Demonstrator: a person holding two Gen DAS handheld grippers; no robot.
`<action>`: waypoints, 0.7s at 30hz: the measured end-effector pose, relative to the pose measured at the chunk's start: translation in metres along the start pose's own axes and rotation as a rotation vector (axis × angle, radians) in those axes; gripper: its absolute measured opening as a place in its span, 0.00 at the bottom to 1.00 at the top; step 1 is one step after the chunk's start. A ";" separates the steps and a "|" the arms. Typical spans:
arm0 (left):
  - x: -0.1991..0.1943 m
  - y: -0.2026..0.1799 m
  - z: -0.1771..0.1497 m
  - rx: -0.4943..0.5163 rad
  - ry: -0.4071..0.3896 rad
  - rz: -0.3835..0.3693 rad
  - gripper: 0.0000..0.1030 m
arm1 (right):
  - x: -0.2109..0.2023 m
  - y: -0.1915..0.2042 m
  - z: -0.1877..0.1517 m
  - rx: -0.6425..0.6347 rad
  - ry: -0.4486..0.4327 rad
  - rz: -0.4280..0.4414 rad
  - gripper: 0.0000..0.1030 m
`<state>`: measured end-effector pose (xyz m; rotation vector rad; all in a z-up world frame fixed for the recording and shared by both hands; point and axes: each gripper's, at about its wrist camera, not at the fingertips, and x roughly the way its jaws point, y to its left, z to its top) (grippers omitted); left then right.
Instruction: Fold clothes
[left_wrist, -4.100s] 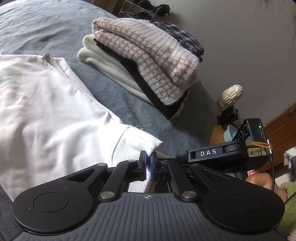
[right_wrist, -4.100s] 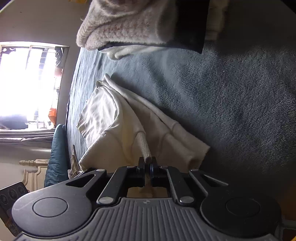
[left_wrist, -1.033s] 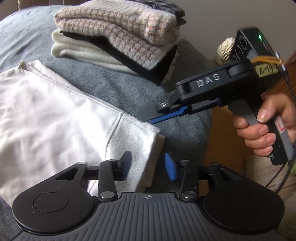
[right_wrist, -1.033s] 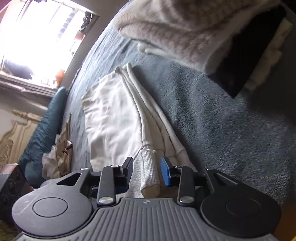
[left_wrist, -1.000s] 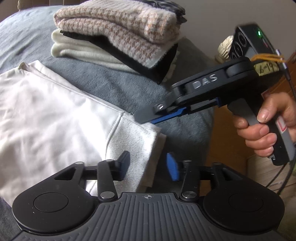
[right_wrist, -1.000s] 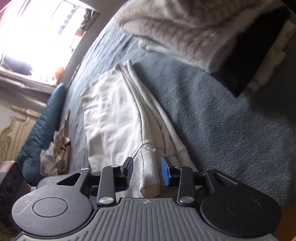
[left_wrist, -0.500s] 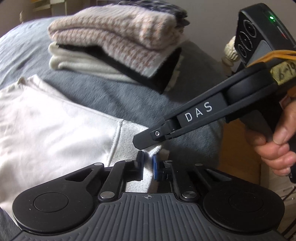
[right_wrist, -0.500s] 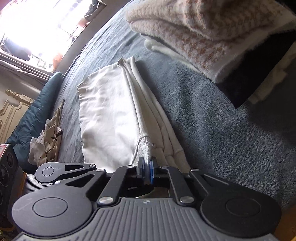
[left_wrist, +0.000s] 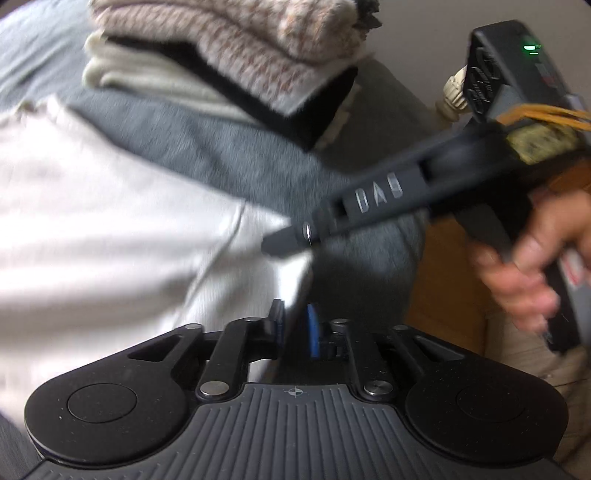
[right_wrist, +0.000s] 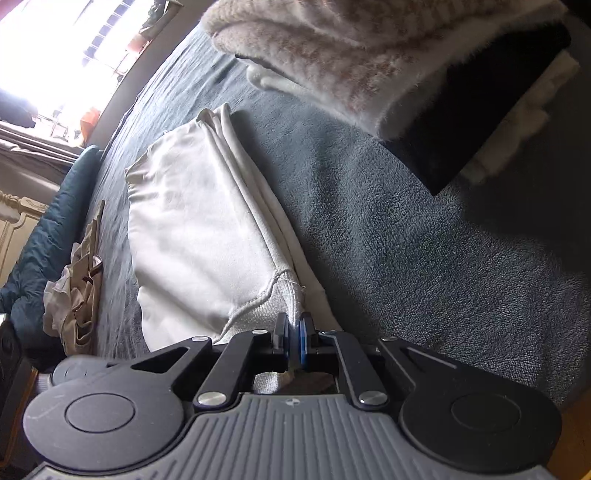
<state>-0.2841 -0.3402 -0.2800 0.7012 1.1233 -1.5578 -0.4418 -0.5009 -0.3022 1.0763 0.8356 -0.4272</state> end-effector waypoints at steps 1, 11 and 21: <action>-0.007 0.002 -0.009 -0.008 0.009 0.001 0.27 | 0.000 -0.001 0.000 0.004 0.002 0.002 0.07; -0.036 0.028 -0.086 -0.036 0.141 0.248 0.36 | 0.004 -0.001 -0.001 0.035 0.010 -0.010 0.07; -0.046 0.079 -0.107 -0.618 0.111 0.183 0.39 | 0.003 0.003 0.001 0.015 0.012 -0.035 0.07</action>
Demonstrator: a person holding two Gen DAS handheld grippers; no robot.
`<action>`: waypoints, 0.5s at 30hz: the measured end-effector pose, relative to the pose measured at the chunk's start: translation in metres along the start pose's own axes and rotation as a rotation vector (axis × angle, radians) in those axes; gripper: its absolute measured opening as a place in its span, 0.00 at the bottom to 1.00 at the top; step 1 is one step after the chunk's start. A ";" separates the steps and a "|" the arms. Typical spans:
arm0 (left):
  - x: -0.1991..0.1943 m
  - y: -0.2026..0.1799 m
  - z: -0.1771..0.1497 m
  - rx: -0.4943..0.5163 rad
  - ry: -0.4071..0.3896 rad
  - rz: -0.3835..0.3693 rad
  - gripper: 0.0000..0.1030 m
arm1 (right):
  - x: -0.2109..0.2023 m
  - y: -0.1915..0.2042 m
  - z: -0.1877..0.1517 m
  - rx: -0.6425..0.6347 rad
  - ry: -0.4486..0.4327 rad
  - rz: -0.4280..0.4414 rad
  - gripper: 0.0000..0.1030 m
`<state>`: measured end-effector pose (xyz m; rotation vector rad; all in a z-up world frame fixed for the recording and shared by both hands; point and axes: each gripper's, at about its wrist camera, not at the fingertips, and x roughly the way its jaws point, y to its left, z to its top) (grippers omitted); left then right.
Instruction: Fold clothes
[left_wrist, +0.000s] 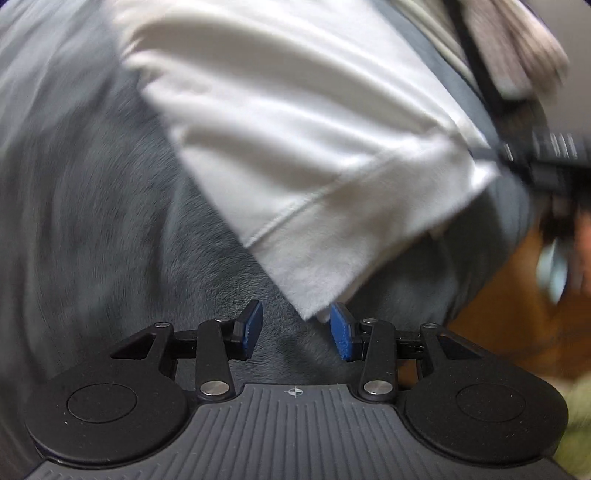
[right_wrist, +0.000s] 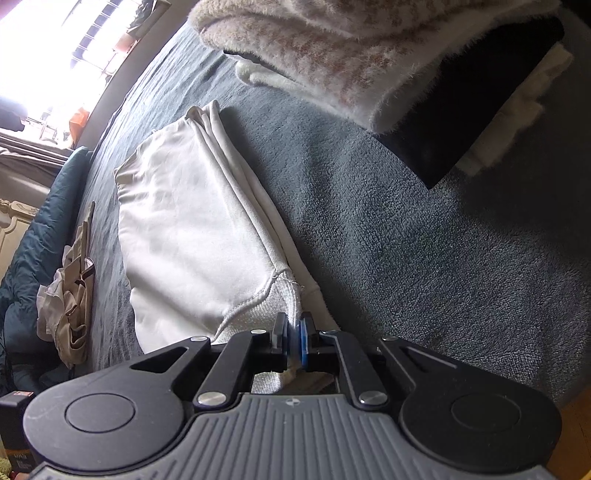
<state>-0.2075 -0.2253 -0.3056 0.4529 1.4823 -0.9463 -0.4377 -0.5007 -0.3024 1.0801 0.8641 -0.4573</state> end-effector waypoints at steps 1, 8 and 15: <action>0.000 -0.001 0.000 0.011 -0.010 0.002 0.39 | 0.000 0.000 0.000 -0.001 0.000 -0.002 0.07; 0.009 -0.014 -0.005 0.145 -0.025 -0.018 0.29 | -0.001 0.002 -0.001 -0.014 -0.001 -0.014 0.07; 0.008 -0.020 -0.005 0.201 -0.046 -0.025 0.03 | -0.004 0.005 0.000 -0.030 -0.006 -0.021 0.07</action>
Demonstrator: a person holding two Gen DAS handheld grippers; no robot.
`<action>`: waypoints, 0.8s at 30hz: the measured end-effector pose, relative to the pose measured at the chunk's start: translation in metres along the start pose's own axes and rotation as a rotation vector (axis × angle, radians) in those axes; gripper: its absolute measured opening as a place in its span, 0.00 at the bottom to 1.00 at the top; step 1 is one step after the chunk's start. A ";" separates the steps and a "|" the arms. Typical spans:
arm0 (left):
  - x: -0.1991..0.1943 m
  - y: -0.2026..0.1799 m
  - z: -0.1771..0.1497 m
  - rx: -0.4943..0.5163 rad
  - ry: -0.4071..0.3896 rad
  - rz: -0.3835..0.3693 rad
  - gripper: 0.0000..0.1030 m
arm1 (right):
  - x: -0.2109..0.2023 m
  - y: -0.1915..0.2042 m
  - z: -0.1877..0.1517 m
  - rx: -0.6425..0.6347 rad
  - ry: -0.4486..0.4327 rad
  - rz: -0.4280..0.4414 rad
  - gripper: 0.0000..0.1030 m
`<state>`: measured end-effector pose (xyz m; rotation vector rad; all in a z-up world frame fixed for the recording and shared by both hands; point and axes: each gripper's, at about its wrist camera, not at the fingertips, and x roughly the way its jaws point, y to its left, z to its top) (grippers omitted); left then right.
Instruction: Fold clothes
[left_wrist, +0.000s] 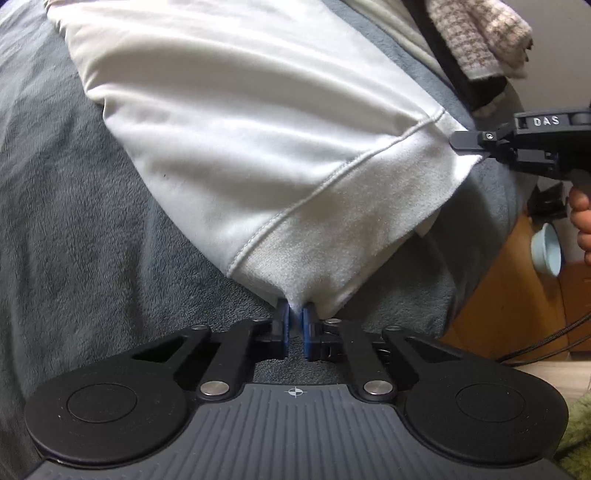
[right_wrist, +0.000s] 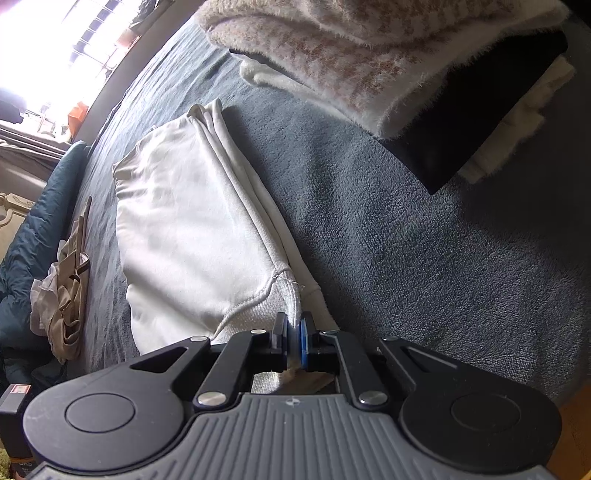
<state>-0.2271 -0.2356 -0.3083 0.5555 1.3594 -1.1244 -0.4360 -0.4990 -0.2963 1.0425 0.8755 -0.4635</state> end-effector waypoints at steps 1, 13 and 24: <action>-0.004 -0.001 -0.001 0.001 -0.002 -0.005 0.03 | -0.001 0.001 0.000 -0.006 -0.002 0.000 0.07; -0.021 0.005 -0.011 -0.019 -0.001 -0.041 0.02 | -0.014 0.015 0.005 -0.093 -0.015 -0.050 0.07; 0.006 0.007 -0.020 0.026 0.046 -0.002 0.03 | 0.008 0.017 -0.004 -0.164 0.032 -0.147 0.08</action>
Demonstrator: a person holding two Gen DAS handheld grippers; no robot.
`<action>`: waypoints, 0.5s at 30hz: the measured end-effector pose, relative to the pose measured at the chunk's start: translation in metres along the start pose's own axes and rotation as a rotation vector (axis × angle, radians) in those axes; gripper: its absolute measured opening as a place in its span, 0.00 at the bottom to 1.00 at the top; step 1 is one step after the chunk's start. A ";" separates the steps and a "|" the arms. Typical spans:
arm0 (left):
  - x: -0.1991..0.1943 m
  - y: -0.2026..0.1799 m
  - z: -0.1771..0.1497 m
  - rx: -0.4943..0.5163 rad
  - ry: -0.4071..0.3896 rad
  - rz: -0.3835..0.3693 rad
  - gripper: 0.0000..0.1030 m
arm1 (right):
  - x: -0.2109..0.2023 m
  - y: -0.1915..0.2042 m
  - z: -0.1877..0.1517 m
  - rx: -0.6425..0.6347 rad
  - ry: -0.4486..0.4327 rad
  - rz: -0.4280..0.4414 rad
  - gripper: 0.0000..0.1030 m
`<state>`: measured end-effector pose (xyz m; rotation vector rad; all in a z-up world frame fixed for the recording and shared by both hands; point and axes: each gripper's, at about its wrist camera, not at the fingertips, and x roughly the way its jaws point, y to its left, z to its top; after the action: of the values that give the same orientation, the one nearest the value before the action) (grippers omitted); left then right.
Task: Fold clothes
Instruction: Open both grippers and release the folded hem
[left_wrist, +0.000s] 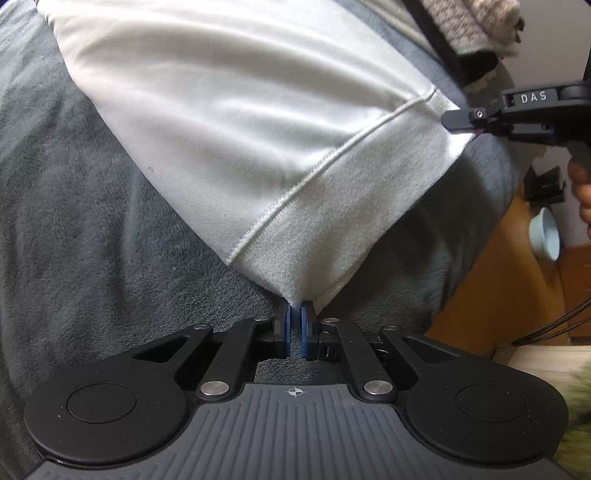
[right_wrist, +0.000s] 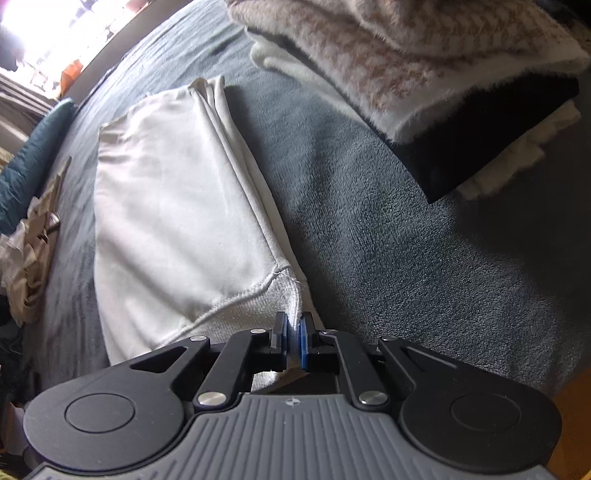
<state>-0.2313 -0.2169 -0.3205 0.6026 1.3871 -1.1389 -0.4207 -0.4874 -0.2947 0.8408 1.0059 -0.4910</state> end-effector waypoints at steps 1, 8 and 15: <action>0.003 -0.001 -0.001 0.010 0.009 0.005 0.03 | 0.002 0.001 -0.001 -0.009 0.003 -0.010 0.08; -0.019 0.003 -0.006 0.037 0.041 -0.024 0.18 | -0.013 -0.002 -0.003 -0.040 0.004 -0.081 0.28; -0.053 0.006 0.028 0.035 -0.111 0.004 0.23 | -0.040 -0.005 0.010 -0.041 -0.072 -0.107 0.28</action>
<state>-0.2040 -0.2255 -0.2673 0.5587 1.2729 -1.1784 -0.4378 -0.4985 -0.2586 0.7310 0.9947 -0.5861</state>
